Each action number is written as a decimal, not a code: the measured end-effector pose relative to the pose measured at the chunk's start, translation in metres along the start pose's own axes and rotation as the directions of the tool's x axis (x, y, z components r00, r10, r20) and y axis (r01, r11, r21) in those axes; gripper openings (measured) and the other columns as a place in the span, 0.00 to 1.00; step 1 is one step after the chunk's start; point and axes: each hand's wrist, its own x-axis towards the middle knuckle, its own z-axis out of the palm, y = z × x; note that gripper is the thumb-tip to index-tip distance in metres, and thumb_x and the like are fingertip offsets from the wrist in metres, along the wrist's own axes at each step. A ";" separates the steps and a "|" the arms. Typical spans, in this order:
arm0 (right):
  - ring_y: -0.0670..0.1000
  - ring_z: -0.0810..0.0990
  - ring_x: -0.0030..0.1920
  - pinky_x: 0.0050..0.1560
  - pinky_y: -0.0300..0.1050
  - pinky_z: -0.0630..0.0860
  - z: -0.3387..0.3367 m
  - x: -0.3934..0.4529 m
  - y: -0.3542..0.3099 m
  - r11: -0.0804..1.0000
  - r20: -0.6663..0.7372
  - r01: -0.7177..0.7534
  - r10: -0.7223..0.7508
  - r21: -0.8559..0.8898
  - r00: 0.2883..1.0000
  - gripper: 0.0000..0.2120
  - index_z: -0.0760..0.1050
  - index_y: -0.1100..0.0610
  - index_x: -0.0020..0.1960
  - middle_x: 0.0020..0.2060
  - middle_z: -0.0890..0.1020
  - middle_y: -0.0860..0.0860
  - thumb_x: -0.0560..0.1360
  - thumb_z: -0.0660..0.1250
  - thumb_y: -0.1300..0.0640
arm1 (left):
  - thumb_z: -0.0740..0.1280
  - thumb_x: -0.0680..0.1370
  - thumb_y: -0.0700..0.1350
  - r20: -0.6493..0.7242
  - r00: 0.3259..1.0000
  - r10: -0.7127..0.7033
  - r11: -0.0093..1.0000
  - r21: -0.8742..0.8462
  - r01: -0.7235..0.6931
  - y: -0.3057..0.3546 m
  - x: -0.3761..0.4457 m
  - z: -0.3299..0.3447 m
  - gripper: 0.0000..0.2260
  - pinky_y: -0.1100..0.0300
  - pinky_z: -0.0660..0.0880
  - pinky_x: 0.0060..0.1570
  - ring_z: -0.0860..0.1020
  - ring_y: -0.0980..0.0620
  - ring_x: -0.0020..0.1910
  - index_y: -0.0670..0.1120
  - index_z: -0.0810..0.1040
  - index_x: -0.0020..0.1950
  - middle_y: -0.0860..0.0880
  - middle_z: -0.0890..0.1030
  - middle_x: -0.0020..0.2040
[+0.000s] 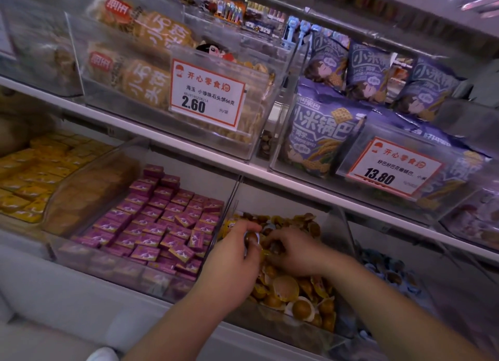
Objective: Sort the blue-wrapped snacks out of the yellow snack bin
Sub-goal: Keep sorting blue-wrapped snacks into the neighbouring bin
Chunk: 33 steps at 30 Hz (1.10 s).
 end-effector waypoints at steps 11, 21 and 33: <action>0.50 0.77 0.31 0.29 0.42 0.70 -0.023 -0.061 -0.034 -0.130 0.051 -0.001 0.381 0.991 0.923 0.16 0.79 0.60 0.51 0.37 0.80 0.57 0.76 0.65 0.47 | 0.63 0.79 0.56 -0.133 0.972 0.195 0.978 0.094 -0.184 0.013 -0.004 0.008 0.19 0.52 0.80 0.46 0.80 0.61 0.46 0.68 0.63 0.68 0.60 0.83 0.51; 0.55 0.81 0.44 0.42 0.53 0.80 -0.014 -0.130 -0.045 -0.023 -0.093 0.120 0.497 0.993 0.863 0.09 0.83 0.57 0.54 0.50 0.84 0.63 0.77 0.69 0.54 | 0.58 0.81 0.54 0.265 0.873 0.410 0.911 -0.165 -0.377 0.036 -0.028 0.053 0.25 0.69 0.53 0.74 0.54 0.66 0.76 0.62 0.56 0.77 0.68 0.59 0.76; 0.58 0.82 0.55 0.60 0.59 0.77 -0.034 -0.219 0.143 0.471 -0.152 -0.398 0.773 0.787 0.616 0.09 0.84 0.61 0.50 0.51 0.85 0.59 0.77 0.67 0.59 | 0.64 0.81 0.47 0.362 0.869 0.338 0.800 0.377 -0.468 0.011 -0.012 0.042 0.17 0.49 0.67 0.71 0.68 0.54 0.73 0.53 0.75 0.71 0.54 0.72 0.73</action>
